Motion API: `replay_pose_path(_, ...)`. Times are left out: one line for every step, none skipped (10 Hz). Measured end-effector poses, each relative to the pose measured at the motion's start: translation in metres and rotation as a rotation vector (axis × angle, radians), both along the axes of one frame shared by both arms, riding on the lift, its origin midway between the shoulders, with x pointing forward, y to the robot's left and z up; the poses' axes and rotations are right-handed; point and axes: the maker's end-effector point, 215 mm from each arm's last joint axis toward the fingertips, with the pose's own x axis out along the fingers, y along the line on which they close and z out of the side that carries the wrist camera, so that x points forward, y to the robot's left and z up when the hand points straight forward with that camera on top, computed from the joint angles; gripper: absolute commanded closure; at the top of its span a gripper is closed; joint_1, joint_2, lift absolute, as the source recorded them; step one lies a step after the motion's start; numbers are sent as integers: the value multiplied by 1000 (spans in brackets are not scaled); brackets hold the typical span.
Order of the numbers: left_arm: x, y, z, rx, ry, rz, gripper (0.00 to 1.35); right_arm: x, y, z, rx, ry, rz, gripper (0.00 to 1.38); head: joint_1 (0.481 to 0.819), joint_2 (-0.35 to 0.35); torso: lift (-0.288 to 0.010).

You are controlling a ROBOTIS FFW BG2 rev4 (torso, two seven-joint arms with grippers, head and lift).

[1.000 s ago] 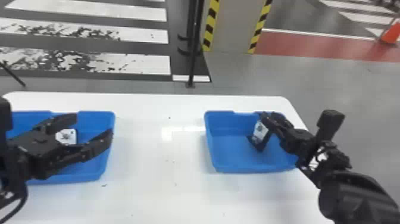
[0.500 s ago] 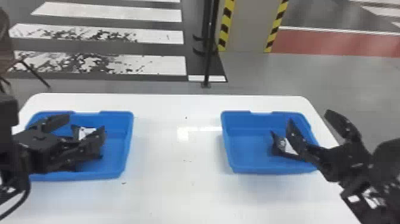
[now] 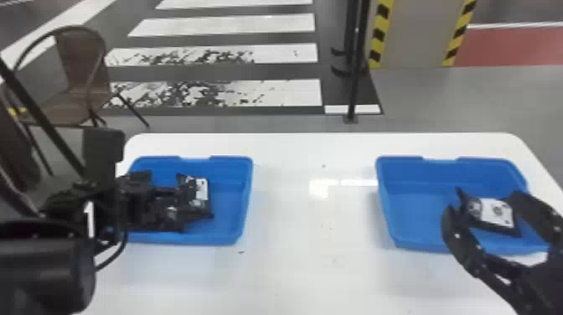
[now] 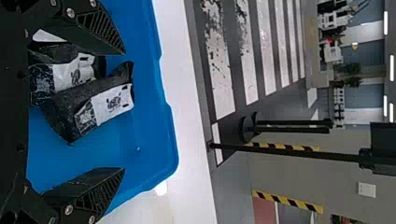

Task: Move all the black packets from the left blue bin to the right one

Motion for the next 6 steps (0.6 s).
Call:
replay_pose_path(2, 6, -16, -15, 55, 38, 154, -2, 3, -6, 21, 21, 6, 153, 695, 134, -140)
replay_pose_path(6, 7, -32, -35, 106, 54, 154, -2, 3, -9, 30, 33, 6, 153, 695, 136, -140)
replay_pose_path(13, 1, -46, -47, 151, 51, 154, -2, 4, -12, 36, 41, 9, 153, 695, 130, -140)
replay_pose_path(20, -5, -56, -50, 185, 43, 154, -2, 6, -15, 44, 49, 13, 156, 695, 125, -140)
replay_pose_path(28, -9, -65, -53, 214, 38, 154, -1, 6, -17, 50, 53, 14, 157, 695, 118, -140)
replay_pose_path(35, -12, -75, -56, 246, 33, 154, 0, 7, -19, 58, 57, 17, 159, 695, 113, -140)
